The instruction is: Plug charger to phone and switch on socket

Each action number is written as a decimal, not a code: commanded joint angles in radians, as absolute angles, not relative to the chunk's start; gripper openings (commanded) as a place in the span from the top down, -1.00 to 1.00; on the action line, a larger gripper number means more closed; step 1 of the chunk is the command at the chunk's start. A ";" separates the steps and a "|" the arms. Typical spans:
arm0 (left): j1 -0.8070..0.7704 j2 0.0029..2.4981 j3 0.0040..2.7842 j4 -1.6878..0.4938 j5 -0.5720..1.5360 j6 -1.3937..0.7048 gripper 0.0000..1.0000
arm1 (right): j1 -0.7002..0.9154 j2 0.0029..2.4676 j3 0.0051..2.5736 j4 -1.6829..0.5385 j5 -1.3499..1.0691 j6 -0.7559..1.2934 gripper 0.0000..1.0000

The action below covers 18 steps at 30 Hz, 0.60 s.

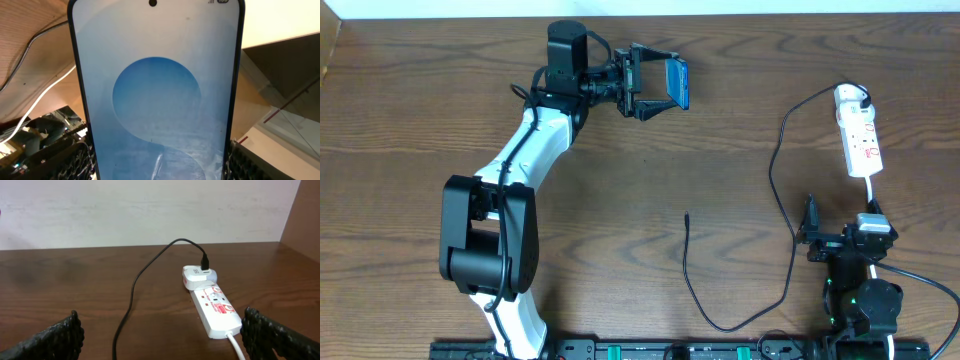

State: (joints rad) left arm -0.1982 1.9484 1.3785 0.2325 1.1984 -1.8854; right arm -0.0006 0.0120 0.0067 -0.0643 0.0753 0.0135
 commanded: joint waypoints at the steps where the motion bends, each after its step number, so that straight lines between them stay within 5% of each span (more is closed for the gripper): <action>1: -0.195 1.911 1.387 0.242 1.204 -1.887 0.85 | 0.008 0.005 0.006 -0.068 0.076 0.002 -0.99; 18: -0.195 1.911 1.387 0.242 1.104 -1.837 0.85 | 0.008 0.005 0.006 -0.068 0.076 0.002 -0.99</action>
State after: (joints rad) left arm -0.1982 1.9484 1.3785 0.2325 1.1267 -1.8809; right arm -0.0006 0.0120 0.0067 -0.0643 0.0753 0.0135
